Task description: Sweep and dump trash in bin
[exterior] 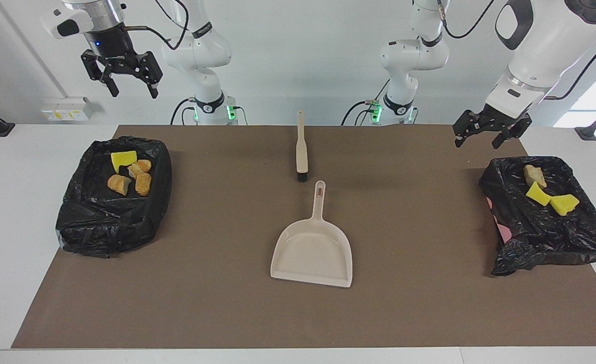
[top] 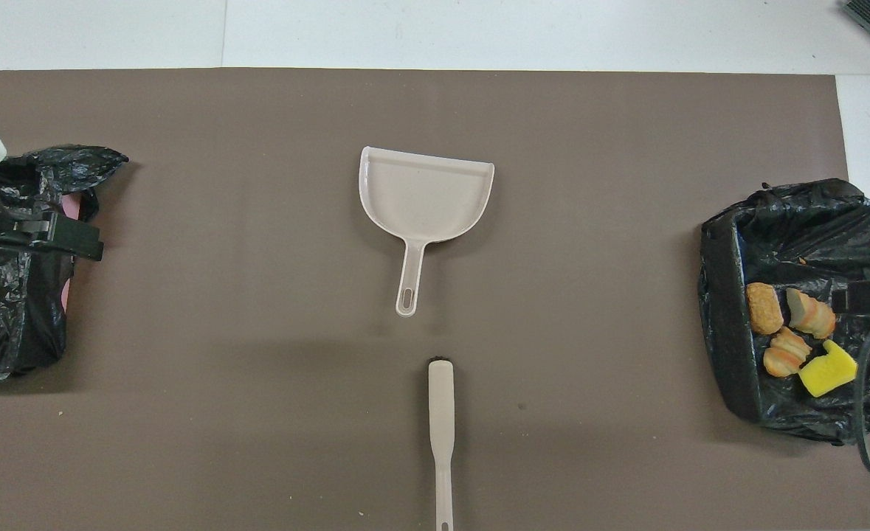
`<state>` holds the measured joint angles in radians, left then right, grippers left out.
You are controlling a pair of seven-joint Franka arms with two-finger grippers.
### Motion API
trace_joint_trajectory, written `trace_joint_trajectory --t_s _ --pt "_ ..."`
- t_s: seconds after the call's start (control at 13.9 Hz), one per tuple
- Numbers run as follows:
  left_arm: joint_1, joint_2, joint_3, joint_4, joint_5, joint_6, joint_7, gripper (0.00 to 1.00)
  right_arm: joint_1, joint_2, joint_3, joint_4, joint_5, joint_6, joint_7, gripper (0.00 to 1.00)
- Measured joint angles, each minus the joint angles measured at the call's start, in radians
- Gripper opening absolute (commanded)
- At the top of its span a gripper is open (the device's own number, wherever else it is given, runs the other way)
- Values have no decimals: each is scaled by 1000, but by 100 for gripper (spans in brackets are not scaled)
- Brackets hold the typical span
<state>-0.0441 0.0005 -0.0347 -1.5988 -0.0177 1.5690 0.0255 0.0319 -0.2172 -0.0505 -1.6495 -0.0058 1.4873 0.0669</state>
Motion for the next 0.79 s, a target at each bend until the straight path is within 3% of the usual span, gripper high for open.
trace_joint_trajectory --t_s 0.79 --pt "0 -17 1 15 0 -32 0 100 0 0 0 0 0 0 0 100"
